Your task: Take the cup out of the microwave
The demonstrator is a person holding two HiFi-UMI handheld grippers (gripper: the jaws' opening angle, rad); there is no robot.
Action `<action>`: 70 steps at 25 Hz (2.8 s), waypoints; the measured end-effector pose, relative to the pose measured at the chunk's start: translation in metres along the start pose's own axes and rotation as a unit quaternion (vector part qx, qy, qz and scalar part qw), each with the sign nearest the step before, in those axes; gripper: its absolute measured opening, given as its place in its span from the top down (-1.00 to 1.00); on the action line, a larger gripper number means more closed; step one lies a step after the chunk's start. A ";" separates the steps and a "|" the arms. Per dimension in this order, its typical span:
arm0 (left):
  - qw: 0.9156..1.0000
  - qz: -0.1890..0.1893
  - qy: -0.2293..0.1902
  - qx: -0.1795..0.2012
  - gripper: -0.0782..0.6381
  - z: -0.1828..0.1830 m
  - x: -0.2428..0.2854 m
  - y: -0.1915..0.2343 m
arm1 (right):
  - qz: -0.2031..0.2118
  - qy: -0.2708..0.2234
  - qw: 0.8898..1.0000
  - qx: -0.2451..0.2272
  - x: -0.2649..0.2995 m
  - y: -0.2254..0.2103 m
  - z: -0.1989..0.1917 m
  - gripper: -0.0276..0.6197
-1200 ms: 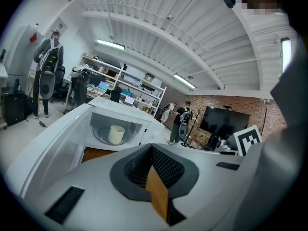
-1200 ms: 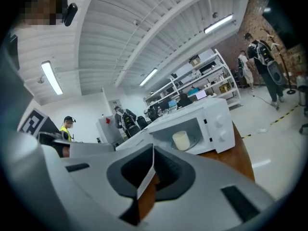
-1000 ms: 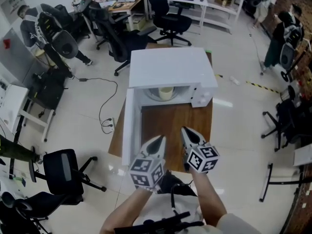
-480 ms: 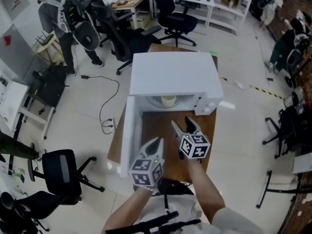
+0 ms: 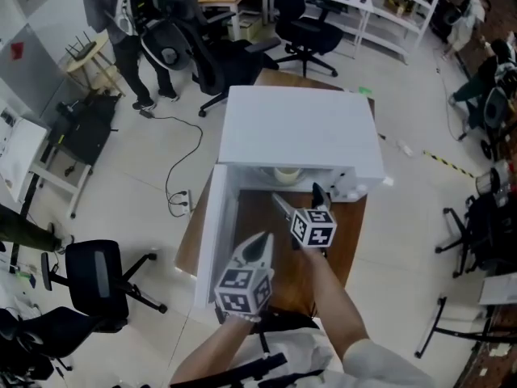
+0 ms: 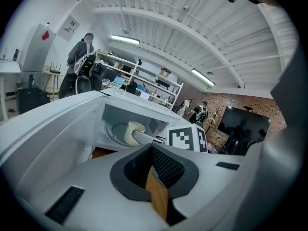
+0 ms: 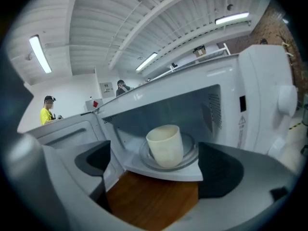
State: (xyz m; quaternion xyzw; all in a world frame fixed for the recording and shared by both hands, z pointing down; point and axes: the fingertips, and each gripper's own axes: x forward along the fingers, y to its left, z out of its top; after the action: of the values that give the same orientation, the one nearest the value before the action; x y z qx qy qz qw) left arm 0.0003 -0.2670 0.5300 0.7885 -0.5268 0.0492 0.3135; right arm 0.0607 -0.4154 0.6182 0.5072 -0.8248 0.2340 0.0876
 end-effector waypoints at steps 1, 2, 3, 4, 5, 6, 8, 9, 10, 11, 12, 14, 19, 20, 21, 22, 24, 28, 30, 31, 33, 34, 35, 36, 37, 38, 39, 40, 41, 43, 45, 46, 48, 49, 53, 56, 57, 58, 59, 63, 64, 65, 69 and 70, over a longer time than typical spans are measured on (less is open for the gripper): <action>1.000 0.001 0.000 -0.002 0.80 0.001 0.001 0.001 | -0.002 0.001 1.000 -0.004 0.008 -0.002 0.001 -0.94; 1.000 0.001 0.000 -0.003 0.80 0.002 0.001 0.001 | -0.005 0.001 1.000 -0.008 0.015 -0.003 0.004 -0.96; 1.000 0.001 0.000 -0.003 0.80 0.003 0.002 0.002 | -0.009 0.000 1.000 -0.013 0.023 -0.005 0.007 -0.97; 1.000 0.001 0.000 -0.004 0.80 0.004 0.003 0.002 | -0.013 -0.001 1.000 -0.018 0.031 -0.006 0.010 -0.97; 1.000 0.001 0.000 -0.004 0.80 0.006 0.004 0.003 | -0.018 -0.001 1.000 -0.024 0.039 -0.008 0.013 -0.98; 1.000 0.001 0.000 -0.005 0.80 0.007 0.006 0.004 | -0.022 -0.001 0.999 -0.028 0.046 -0.011 0.015 -1.00; 1.000 0.003 0.000 -0.006 0.80 0.007 0.009 0.006 | -0.029 0.001 0.999 -0.033 0.058 -0.015 0.015 -1.00; 1.000 0.003 0.000 -0.006 0.80 0.007 0.011 0.006 | -0.032 0.002 0.999 -0.033 0.062 -0.018 0.014 -1.00; 1.000 0.005 0.001 -0.005 0.80 0.005 0.013 0.006 | -0.035 0.001 0.999 -0.034 0.065 -0.020 0.013 -1.00; 1.000 0.007 0.003 -0.003 0.80 0.004 0.015 0.007 | -0.037 0.001 0.999 -0.035 0.068 -0.022 0.012 -1.00; 1.000 0.011 0.004 -0.001 0.80 0.004 0.017 0.009 | -0.038 0.000 0.999 -0.037 0.071 -0.023 0.012 -1.00; 1.000 0.022 0.005 0.002 0.80 0.004 0.023 0.015 | -0.039 -0.003 0.998 -0.047 0.077 -0.023 0.012 -1.00; 0.999 0.041 0.007 0.002 0.80 0.011 0.042 0.030 | -0.038 -0.021 0.997 -0.062 0.090 -0.022 0.015 -0.99; 0.999 0.042 0.008 0.002 0.80 0.012 0.044 0.031 | -0.038 -0.024 0.997 -0.062 0.093 -0.021 0.015 -0.99; 0.999 0.042 0.009 0.004 0.80 0.013 0.046 0.031 | -0.039 -0.025 0.997 -0.062 0.096 -0.022 0.015 -0.99; 0.999 0.041 0.010 0.005 0.80 0.013 0.048 0.031 | -0.042 -0.024 0.997 -0.062 0.099 -0.022 0.014 -0.99; 0.999 0.039 0.013 0.004 0.80 0.013 0.050 0.031 | -0.047 -0.023 0.997 -0.062 0.105 -0.023 0.012 -0.99; 0.999 0.037 0.016 -0.005 0.80 0.010 0.048 0.031 | -0.051 -0.018 0.996 -0.067 0.114 -0.023 0.007 -0.97; 0.999 0.036 0.018 -0.008 0.80 0.008 0.047 0.031 | -0.056 -0.018 0.996 -0.072 0.115 -0.024 0.007 -0.97; 0.999 0.035 0.019 -0.008 0.80 0.007 0.047 0.031 | -0.058 -0.018 0.995 -0.074 0.116 -0.025 0.008 -0.96; 0.999 0.034 0.022 -0.008 0.80 0.004 0.046 0.032 | -0.057 -0.018 0.995 -0.079 0.120 -0.023 0.008 -0.92; 0.999 0.034 0.023 -0.009 0.80 0.003 0.045 0.033 | -0.055 -0.018 0.995 -0.081 0.122 -0.021 0.008 -0.91; 0.999 0.035 0.024 -0.010 0.80 0.001 0.045 0.033 | -0.052 -0.017 0.995 -0.081 0.123 -0.019 0.007 -0.90; 0.999 0.036 0.025 -0.012 0.80 0.000 0.044 0.034 | -0.051 -0.016 0.995 -0.080 0.123 -0.018 0.006 -0.89; 0.999 0.037 0.025 -0.014 0.80 0.000 0.044 0.034 | -0.050 -0.016 0.995 -0.080 0.123 -0.018 0.006 -0.88; 0.999 0.038 0.025 -0.015 0.80 -0.001 0.043 0.035 | -0.049 -0.017 0.995 -0.082 0.123 -0.017 0.007 -0.85; 0.999 0.038 0.025 -0.016 0.80 -0.002 0.043 0.035 | -0.047 -0.019 0.995 -0.085 0.123 -0.017 0.007 -0.80; 0.999 0.038 0.025 -0.017 0.80 -0.004 0.042 0.034 | -0.048 -0.020 0.995 -0.087 0.124 -0.019 0.007 -0.80; 0.999 0.038 0.026 -0.017 0.80 -0.006 0.042 0.034 | -0.049 -0.021 0.995 -0.088 0.125 -0.020 0.007 -0.80; 0.999 0.040 0.027 -0.018 0.80 -0.008 0.041 0.035 | -0.051 -0.021 0.995 -0.089 0.126 -0.021 0.007 -0.80; 0.999 0.042 0.026 -0.020 0.80 -0.009 0.040 0.037 | -0.053 -0.020 0.994 -0.095 0.125 -0.020 0.009 -0.73; 0.999 0.042 0.026 -0.021 0.80 -0.008 0.040 0.037 | -0.054 -0.020 0.993 -0.101 0.125 -0.020 0.009 -0.65; 0.999 0.043 0.026 -0.022 0.80 -0.007 0.040 0.038 | -0.056 -0.019 0.992 -0.108 0.123 -0.021 0.009 -0.58; 0.999 0.043 0.025 -0.022 0.80 -0.007 0.040 0.038 | -0.056 -0.019 0.992 -0.109 0.123 -0.020 0.008 -0.57; 0.999 0.041 0.023 -0.022 0.80 -0.005 0.040 0.037 | -0.058 -0.017 0.992 -0.109 0.119 -0.020 0.008 -0.56; 0.999 0.042 0.022 -0.024 0.80 -0.005 0.039 0.038 | -0.056 -0.023 0.993 -0.103 0.110 -0.018 0.011 -0.56; 0.999 0.042 0.022 -0.025 0.80 -0.006 0.038 0.038 | -0.054 -0.026 0.993 -0.099 0.106 -0.017 0.012 -0.56; 0.998 0.043 0.021 -0.027 0.80 -0.006 0.038 0.039 | -0.051 -0.029 0.994 -0.094 0.102 -0.016 0.013 -0.56; 0.998 0.043 0.021 -0.028 0.80 -0.006 0.038 0.038 | -0.049 -0.032 0.994 -0.089 0.097 -0.014 0.013 -0.56; 0.999 0.039 0.020 -0.028 0.80 -0.005 0.035 0.035 | -0.042 -0.035 0.996 -0.066 0.074 -0.010 0.012 -0.56; 0.999 0.037 0.019 -0.026 0.80 -0.004 0.034 0.034 | -0.039 -0.032 0.997 -0.062 0.067 -0.009 0.011 -0.56; 0.999 0.036 0.018 -0.025 0.80 -0.004 0.032 0.032 | -0.036 -0.030 0.997 -0.058 0.060 -0.007 0.010 -0.56; 0.999 0.032 0.016 -0.025 0.80 -0.006 0.026 0.030 | -0.026 -0.034 0.998 -0.035 0.031 0.001 0.008 -0.56; 0.999 0.030 0.016 -0.024 0.80 -0.007 0.024 0.028 | -0.024 -0.035 0.999 -0.025 0.023 0.002 0.008 -0.56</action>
State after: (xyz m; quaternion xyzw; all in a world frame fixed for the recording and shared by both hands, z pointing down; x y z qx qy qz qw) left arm -0.0115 -0.2894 0.5577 0.7638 -0.5461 0.0586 0.3391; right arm 0.0488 -0.4367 0.6196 0.5325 -0.8206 0.1929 0.0766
